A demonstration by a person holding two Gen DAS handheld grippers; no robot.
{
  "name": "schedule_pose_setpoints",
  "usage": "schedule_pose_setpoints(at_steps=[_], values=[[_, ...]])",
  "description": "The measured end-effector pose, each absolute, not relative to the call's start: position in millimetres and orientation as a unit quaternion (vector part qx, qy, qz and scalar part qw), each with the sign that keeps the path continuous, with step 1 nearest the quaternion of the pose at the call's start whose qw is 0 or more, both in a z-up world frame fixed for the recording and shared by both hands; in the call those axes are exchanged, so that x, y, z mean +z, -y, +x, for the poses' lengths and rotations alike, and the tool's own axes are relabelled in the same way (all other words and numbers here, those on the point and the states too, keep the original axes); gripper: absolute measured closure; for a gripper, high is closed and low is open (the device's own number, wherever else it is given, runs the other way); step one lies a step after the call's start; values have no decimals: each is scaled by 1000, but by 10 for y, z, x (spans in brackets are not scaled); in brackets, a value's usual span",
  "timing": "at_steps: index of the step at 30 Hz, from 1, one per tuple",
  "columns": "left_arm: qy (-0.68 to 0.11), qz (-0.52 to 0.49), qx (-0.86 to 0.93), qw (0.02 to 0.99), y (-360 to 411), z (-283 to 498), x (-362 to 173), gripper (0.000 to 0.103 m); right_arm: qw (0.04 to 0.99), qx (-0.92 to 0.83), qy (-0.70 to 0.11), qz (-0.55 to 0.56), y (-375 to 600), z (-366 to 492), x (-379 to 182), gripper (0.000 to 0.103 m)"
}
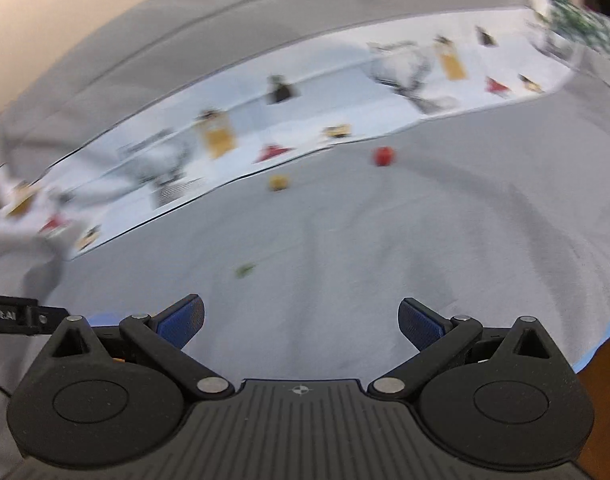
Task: Organize fruits
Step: 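Lift both tools away from the plate, then grasp a yellow fruit with the left tool while the right tool grasps a red tomato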
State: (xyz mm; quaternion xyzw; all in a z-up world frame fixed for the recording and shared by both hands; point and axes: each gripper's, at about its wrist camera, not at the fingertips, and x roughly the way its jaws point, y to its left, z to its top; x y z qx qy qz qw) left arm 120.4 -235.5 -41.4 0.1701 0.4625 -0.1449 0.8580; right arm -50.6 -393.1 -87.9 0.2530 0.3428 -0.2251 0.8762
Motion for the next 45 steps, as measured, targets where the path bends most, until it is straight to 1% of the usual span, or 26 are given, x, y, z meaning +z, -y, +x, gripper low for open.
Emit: schedule_pose_setpoints(at_steps=[6, 10, 14, 18, 20, 21, 22, 23, 26, 30, 31, 32, 33, 34, 35, 40, 45], values=[[-441, 186, -172, 861, 3302, 1996, -907, 0, 868, -281, -332, 239, 4791, 103, -1339, 1], [-455, 194, -190, 848, 3901, 2492, -1395, 0, 880, -289, -319, 202, 5329, 675, -1670, 1], [-446, 193, -200, 851, 4327, 2864, -1797, 0, 892, -255, -327, 183, 5735, 1283, -2018, 1], [-452, 174, -192, 853, 4615, 3209, -2110, 0, 899, -229, -340, 156, 5929, 1751, -2342, 1], [-476, 180, -183, 841, 4762, 3401, -2273, 0, 896, -228, -350, 153, 6014, 1952, -2520, 1], [-488, 170, -185, 836, 4778, 3480, -2317, 0, 892, -232, -357, 153, 6052, 2012, -2610, 0], [-487, 144, -186, 841, 4763, 3537, -2308, 0, 903, -240, -335, 125, 6020, 2016, -2650, 0], [-492, 141, -180, 840, 4776, 3592, -2316, 0, 909, -240, -324, 103, 5983, 2032, -2690, 1], [-483, 153, -191, 841, 4795, 3620, -2325, 0, 911, -241, -314, 116, 6004, 2006, -2696, 1], [-474, 159, -189, 846, 4794, 3583, -2322, 0, 909, -243, -320, 113, 6006, 2002, -2702, 1], [-473, 159, -190, 845, 4790, 3564, -2305, 11, 908, -243, -321, 113, 6004, 2005, -2701, 1], [-474, 149, -206, 843, 4780, 3510, -2256, 37, 907, -248, -322, 114, 5990, 2003, -2690, 6], [-473, 149, -216, 841, 4776, 3461, -2203, 56, 906, -252, -319, 115, 5967, 1981, -2665, 26], [-475, 157, -224, 836, 4787, 3417, -2163, 76, 906, -255, -317, 116, 5950, 1963, -2632, 42], [-481, 162, -228, 831, 4791, 3388, -2141, 75, 902, -262, -321, 118, 5937, 1947, -2589, 72], [-493, 156, -230, 824, 4610, 3175, -1958, 75, 877, -263, -366, 168, 5909, 1859, -2370, 72], [-503, 149, -223, 821, 4144, 2782, -1544, 75, 874, -233, -382, 188, 5595, 1546, -1944, 72]])
